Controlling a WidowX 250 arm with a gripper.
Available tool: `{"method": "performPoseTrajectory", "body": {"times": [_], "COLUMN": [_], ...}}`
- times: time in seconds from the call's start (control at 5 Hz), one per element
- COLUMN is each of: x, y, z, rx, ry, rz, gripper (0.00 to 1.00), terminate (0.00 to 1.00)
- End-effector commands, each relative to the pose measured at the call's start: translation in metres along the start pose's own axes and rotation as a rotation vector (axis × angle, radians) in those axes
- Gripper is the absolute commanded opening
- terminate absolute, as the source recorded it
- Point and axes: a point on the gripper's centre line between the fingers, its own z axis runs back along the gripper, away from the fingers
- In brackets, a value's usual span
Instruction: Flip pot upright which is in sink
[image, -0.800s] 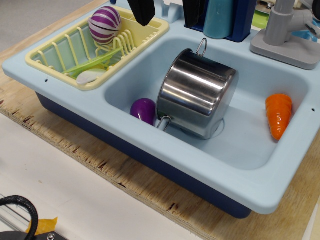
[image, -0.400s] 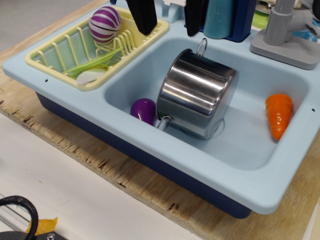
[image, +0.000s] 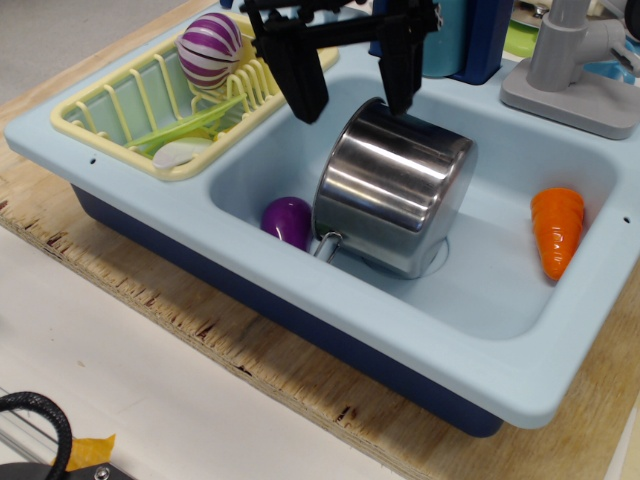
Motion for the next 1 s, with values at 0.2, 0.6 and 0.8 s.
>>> {"method": "performPoseTrajectory", "body": {"times": [0.2,0.6,0.8], "x": [0.002,-0.003,-0.007], "y": [-0.004,-0.035,-0.049], "z": [-0.023,-0.046,-0.049], "rx": [-0.119,-0.240,-0.243], "ry": [0.008,0.004,-0.003], "rz": [0.036,-0.007,-0.046], "gripper": [1.00,1.00,0.00], "terminate": [0.00,0.00,0.00]}}
